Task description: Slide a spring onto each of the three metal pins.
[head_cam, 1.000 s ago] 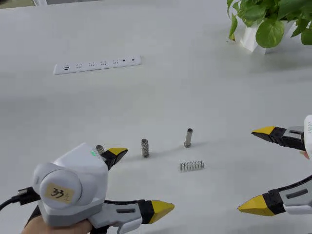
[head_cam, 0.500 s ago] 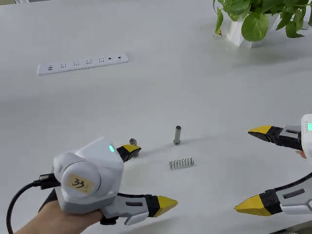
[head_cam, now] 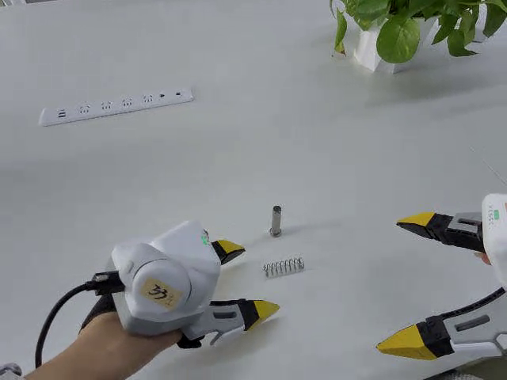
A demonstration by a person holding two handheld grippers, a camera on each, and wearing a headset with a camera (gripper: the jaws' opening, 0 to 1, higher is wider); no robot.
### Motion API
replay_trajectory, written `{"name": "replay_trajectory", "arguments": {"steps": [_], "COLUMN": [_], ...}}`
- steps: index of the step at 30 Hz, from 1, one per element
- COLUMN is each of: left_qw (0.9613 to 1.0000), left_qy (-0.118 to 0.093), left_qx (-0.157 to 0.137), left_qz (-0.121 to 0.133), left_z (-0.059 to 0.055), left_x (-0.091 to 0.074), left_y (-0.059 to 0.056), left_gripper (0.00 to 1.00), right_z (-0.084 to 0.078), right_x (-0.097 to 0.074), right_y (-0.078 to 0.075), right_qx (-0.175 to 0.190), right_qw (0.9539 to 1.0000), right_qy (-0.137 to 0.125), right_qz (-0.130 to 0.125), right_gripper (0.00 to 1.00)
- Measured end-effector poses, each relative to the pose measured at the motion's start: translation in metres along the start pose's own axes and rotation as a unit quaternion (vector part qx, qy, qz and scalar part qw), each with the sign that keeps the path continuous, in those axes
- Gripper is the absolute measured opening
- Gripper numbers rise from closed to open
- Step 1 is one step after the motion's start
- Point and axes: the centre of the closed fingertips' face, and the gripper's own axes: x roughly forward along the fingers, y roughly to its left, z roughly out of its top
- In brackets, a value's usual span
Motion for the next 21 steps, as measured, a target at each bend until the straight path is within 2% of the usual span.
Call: {"name": "replay_trajectory", "arguments": {"steps": [2,8,14,21], "left_qw": [0.9999,0.9998,0.9993,0.9990], "left_qy": [0.011,0.011,0.021,0.025], "left_qx": [0.012,0.018,0.030,0.034], "left_qz": [0.004,-0.003,-0.008,-0.013], "left_z": [-0.003,-0.001,-0.005,-0.007], "left_x": [0.005,0.014,0.022,0.023], "left_y": [0.002,0.003,0.005,0.005], "left_gripper": [0.36,0.21,0.13,0.09], "right_z": [0.000,-0.002,-0.002,-0.005], "right_x": [0.001,0.002,0.001,0.001], "right_y": [0.000,0.002,0.003,0.005], "right_qx": [0.001,0.004,0.010,0.016], "right_qw": [1.0000,1.0000,0.9999,0.9999], "right_qy": [0.000,0.003,0.001,0.002], "right_qz": [0.000,0.002,0.002,0.001], "right_gripper": [0.97,0.96,0.95,0.95]}}
